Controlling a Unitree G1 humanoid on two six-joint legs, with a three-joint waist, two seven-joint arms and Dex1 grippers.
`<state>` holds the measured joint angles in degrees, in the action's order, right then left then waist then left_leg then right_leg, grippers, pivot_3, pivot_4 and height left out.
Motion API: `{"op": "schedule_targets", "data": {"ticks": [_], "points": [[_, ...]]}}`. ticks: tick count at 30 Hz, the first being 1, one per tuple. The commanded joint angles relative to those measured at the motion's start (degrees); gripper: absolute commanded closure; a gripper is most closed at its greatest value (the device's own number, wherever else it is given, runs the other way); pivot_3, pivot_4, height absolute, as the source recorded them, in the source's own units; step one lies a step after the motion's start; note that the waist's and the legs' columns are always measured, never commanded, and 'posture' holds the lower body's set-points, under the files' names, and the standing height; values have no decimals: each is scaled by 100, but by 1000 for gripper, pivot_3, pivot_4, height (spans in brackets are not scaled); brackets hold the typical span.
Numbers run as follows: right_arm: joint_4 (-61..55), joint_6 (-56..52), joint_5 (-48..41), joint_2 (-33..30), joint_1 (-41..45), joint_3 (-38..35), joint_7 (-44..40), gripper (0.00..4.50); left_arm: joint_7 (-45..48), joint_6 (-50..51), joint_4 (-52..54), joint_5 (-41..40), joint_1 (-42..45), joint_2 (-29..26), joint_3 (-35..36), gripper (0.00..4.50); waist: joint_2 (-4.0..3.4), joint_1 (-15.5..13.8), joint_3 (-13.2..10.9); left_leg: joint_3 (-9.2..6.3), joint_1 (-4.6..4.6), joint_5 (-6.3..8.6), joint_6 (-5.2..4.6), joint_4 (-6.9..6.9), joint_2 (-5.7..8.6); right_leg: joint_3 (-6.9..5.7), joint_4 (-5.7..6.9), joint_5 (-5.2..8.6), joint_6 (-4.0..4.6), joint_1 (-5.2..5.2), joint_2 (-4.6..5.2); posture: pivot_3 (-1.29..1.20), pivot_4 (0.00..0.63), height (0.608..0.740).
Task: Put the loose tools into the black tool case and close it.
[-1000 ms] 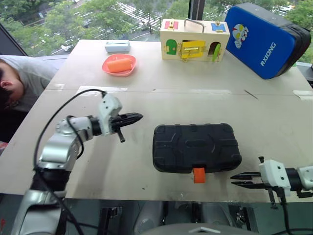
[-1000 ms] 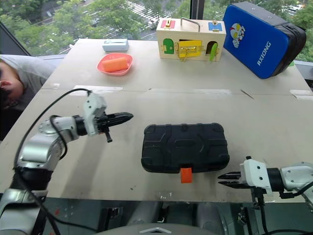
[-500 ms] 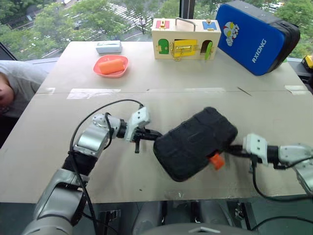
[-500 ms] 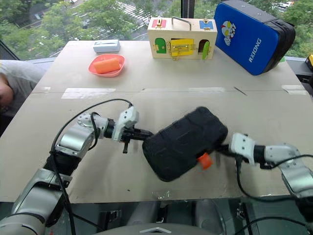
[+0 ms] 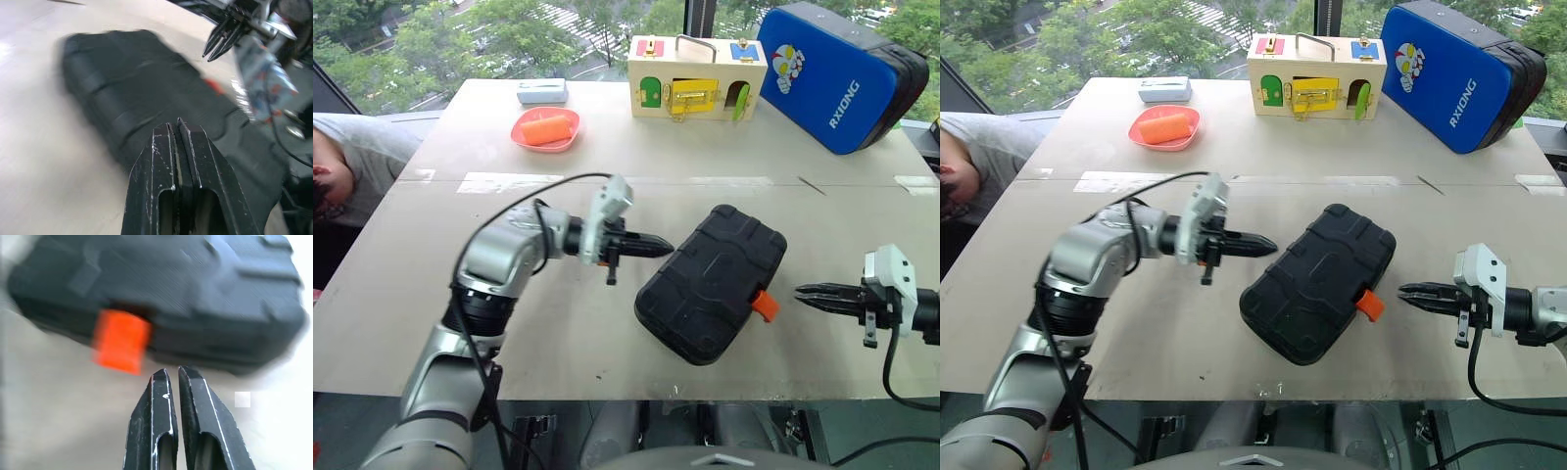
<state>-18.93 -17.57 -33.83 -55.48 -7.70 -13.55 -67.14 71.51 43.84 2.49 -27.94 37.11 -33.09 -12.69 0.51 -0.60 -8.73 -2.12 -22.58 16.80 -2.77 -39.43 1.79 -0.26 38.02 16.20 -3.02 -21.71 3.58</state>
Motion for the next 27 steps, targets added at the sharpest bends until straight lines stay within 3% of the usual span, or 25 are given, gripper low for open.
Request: {"op": "schedule_targets", "data": {"ticks": [1, 6, 13, 16, 22, 27], "points": [[-398, -105, 6, 142, -29, 116, 131, 4500, 97, -573, -249, 564, 100, 122, -647, 4469, 0, 1, 0, 0, 0, 0, 0, 0, 0, 0, 1, 0, 0, -1, -1, 0, 150, 735], [-437, -165, 398, 424, 150, 688, 415, 4500, 232, -1174, -646, 1052, 145, 140, -1071, 4469, -4, -23, 7, 1, 3, 0, 0, 0, 2, 0, -2, 0, 0, 1, 1, 0, 150, 735], [-90, 92, 1003, 538, 139, 1065, 521, 4500, 274, -1237, -624, 1026, 160, 176, -994, 4469, -4, -21, 10, 1, 8, 0, 0, -1, 2, 0, 1, 0, 0, 4, 0, 0, 150, 735], [-304, -155, 550, 511, 190, 746, 432, 4500, 263, -1248, -646, 1027, 198, 204, -978, 4469, -5, -20, 10, 1, 8, 0, 0, -1, 2, 0, 1, 0, 0, 4, 0, 0, 150, 735], [-1064, -1550, -1391, 105, 443, -201, 289, 4500, 254, -1362, -754, 1079, 220, 262, -969, 4469, -4, -20, 9, 0, 8, 0, 0, 0, 0, -1, 0, 0, 0, 5, 1, 0, 150, 735], [-974, -1578, -752, 174, 929, 409, 708, 4500, 239, -1396, -790, 1125, 251, 363, -979, 4469, -3, -15, 10, -1, 9, 0, -1, 2, -3, -2, -1, 0, 1, 4, -1, 0, 150, 735]]}}
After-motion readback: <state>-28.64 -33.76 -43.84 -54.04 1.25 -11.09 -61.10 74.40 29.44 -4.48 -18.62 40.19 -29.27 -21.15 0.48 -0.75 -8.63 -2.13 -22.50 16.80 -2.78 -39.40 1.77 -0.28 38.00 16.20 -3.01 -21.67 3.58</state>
